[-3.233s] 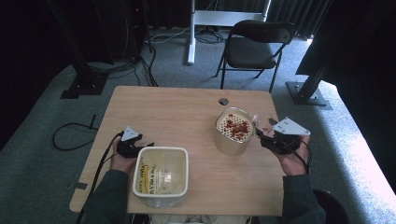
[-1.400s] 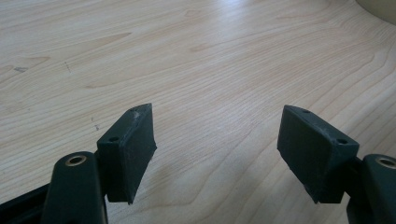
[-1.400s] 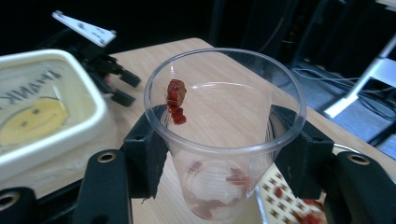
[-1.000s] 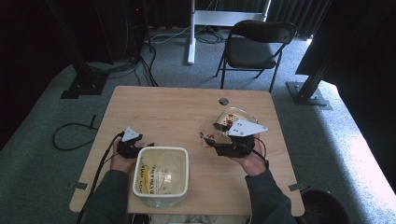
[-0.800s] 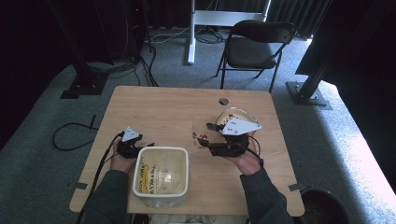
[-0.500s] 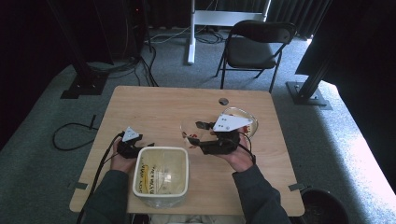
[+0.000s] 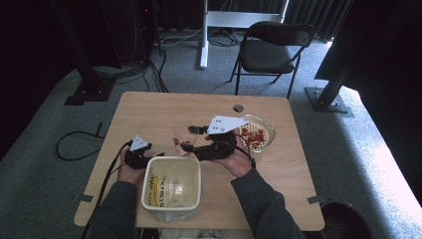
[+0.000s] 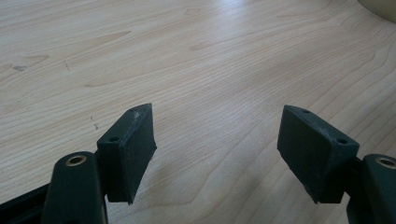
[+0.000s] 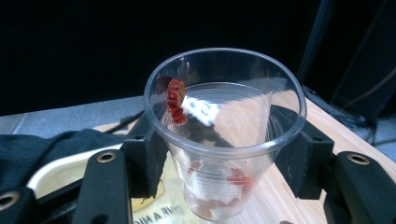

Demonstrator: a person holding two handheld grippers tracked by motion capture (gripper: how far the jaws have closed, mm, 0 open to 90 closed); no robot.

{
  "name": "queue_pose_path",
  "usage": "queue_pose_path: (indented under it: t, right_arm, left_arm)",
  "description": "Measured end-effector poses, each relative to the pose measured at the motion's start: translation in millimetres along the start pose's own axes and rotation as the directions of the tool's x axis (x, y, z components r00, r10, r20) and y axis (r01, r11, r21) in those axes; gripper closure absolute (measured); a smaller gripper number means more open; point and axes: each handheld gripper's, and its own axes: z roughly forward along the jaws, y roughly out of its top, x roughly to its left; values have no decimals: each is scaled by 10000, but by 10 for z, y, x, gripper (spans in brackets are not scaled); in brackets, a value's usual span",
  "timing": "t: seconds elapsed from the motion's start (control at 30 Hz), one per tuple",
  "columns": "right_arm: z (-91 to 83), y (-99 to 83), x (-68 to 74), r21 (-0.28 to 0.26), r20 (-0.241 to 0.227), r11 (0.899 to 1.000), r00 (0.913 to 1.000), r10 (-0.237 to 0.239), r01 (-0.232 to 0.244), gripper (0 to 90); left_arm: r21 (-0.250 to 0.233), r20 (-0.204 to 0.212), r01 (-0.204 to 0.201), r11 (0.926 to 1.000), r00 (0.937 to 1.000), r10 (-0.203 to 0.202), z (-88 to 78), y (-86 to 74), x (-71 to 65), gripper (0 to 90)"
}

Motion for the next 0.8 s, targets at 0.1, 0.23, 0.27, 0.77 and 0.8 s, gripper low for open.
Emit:
queue_pose_path:
  t: [0.1, 0.23, 0.27, 0.77, 0.8]
  right_arm:
    - [38, 47, 54, -138, -285, 9999, 9996, -18, 14, 391]
    - [87, 78, 126, -235, -682, 9997, 9977, -44, 28, 390]
    - [112, 83, 148, -258, -854, 9997, 9963, -35, 13, 389]
    - [485, -73, 356, 370, -2590, 9991, 9655, 277, -188, 313]
    - [492, -79, 363, 383, -2605, 9991, 9652, 246, -151, 296]
  left_arm:
    - [1, 1, -6, 10000, 10000, 6, -1, 0, 2, 281]
    - [3, -20, -11, 10000, 10000, 11, 2, 0, -1, 281]
    - [1, -29, -14, 10000, 10000, 14, 2, 0, -3, 281]
    - [-31, 0, 15, 10000, 10000, -15, -1, -1, 0, 281]
    - [-30, 1, 16, 10000, 10000, -16, -1, -1, 0, 281]
